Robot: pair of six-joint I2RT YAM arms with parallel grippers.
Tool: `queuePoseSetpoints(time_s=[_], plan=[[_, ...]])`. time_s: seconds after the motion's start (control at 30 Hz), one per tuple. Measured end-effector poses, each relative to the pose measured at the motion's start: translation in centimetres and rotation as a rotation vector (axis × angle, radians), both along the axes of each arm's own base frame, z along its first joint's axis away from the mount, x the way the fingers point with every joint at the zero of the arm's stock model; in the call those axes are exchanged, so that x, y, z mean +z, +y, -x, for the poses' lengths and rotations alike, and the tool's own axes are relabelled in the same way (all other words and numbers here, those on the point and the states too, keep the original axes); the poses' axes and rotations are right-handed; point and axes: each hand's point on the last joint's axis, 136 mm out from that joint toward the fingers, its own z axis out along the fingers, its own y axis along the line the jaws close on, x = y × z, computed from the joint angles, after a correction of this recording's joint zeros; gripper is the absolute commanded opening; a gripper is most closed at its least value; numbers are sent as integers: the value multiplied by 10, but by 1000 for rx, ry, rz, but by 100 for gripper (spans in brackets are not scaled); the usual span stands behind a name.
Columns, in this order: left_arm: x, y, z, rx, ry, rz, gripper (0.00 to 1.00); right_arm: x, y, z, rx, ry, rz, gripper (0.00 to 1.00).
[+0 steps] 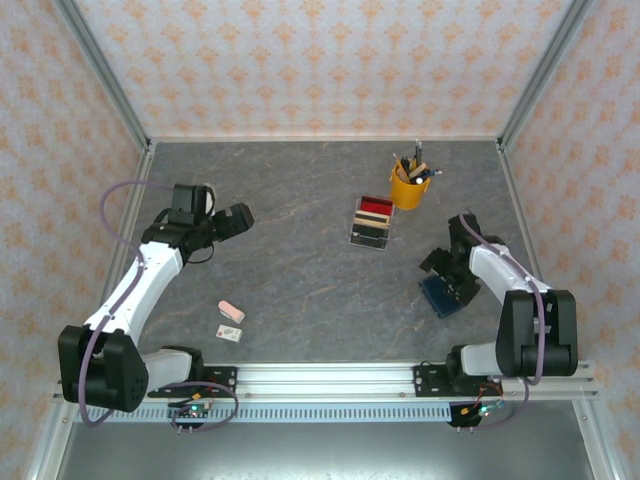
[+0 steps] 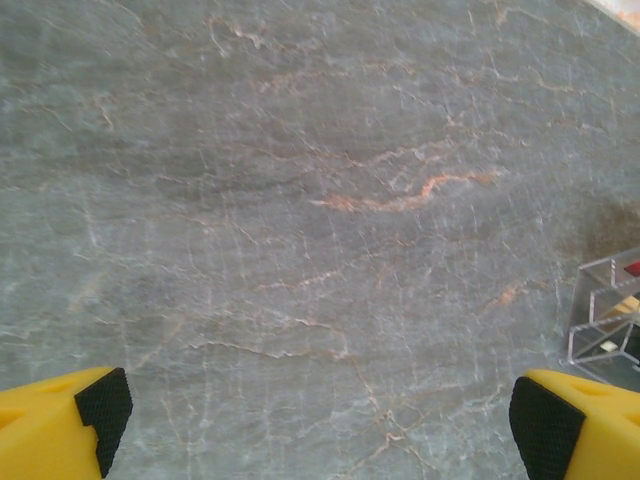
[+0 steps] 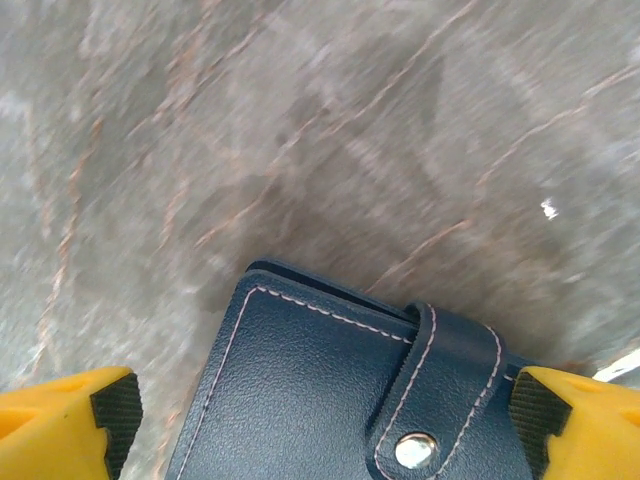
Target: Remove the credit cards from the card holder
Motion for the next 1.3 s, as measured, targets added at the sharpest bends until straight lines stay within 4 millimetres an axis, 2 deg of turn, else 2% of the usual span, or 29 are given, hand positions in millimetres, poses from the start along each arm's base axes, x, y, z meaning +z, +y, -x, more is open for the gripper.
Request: queuePoseSetpoints(time_s=[0.13,0.23,0.4,0.5,0.67,0.77,0.9,1.07,1.17,1.3], plan=[[-5,-13,2,-12,9,30,100,2,29,-1,41,-27,-44,94],[-13,-31,4,-26,25,79,100,6,56,-2,71,-50,-94,94],[-42,-77,18,-68,98,165,100,11,98,1,124,-61,-191,94],[-57,-111,27,-105,137,212,100,16,95,1,129,-55,-166,95],[-72,-175,48,-191,191,294,97,29,75,-6,126,-85,-109,95],[-78,-212,59,-240,213,350,95,26,66,-4,127,-64,-97,94],[-94,-250,77,-296,278,402,93,18,68,0,158,-32,-104,92],[-105,-280,88,-341,338,445,87,4,79,12,175,11,-169,88],[-106,-290,92,-353,352,461,86,-8,89,24,193,41,-207,84],[-105,-297,101,-367,364,466,83,-5,104,22,205,1,-265,80]])
